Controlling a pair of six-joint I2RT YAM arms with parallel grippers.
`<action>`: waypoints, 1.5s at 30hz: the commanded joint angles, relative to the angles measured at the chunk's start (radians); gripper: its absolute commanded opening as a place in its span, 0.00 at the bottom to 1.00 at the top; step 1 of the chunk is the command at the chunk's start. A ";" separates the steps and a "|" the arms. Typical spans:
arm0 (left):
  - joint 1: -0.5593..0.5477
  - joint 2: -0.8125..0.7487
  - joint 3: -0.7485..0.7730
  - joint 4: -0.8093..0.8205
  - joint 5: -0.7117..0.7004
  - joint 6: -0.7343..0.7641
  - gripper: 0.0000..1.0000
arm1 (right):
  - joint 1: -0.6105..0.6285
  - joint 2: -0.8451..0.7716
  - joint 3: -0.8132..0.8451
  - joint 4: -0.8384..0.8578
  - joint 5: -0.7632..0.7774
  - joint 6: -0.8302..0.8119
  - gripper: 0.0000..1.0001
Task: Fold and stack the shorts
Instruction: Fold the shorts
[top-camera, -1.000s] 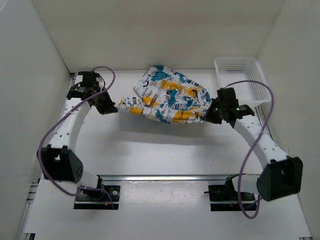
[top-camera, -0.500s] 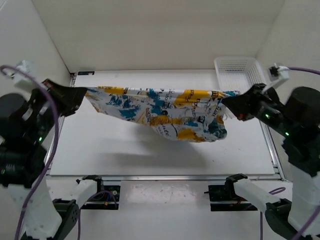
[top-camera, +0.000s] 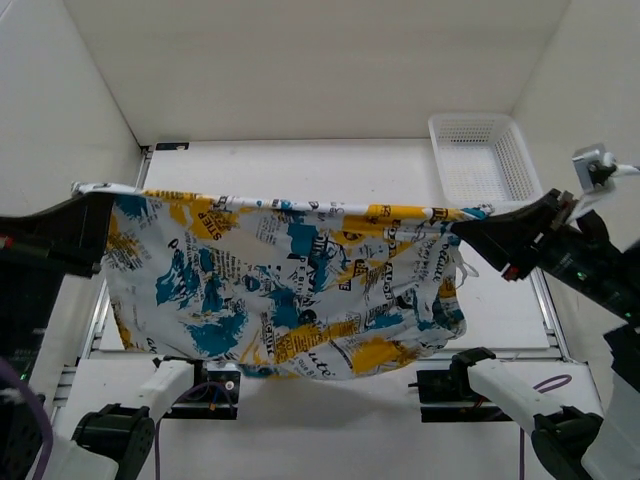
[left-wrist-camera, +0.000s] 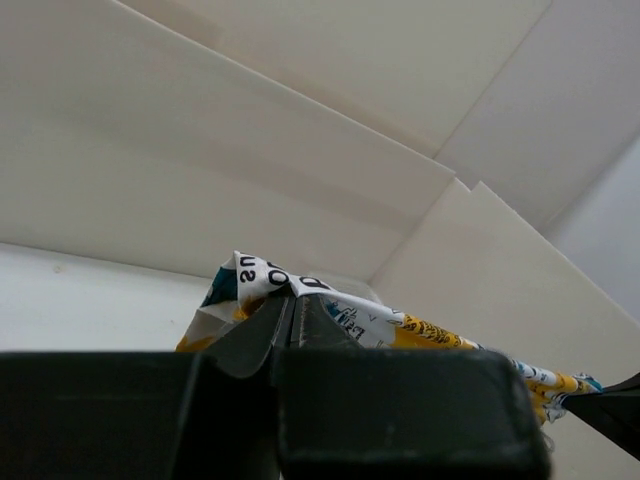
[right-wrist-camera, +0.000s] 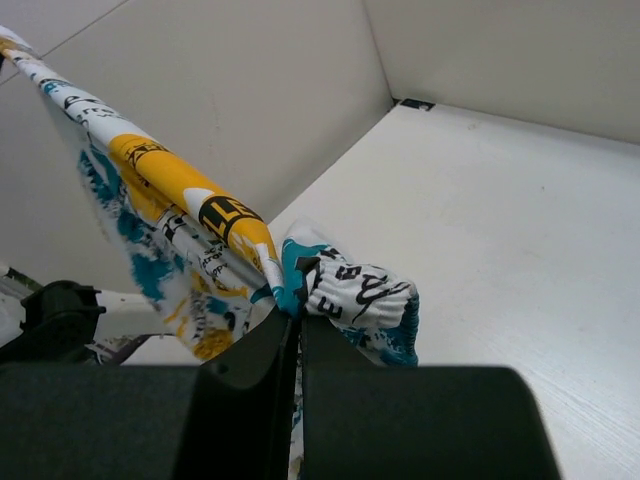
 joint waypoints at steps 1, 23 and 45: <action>0.009 0.124 -0.129 0.135 -0.317 0.050 0.10 | -0.023 0.046 -0.137 -0.017 0.248 -0.023 0.00; 0.153 1.220 0.019 0.234 -0.008 0.075 0.10 | -0.113 1.193 -0.110 0.371 0.452 0.000 0.00; -0.090 0.271 -1.063 0.192 0.134 0.044 0.10 | -0.188 0.721 -0.679 0.325 0.299 0.038 0.00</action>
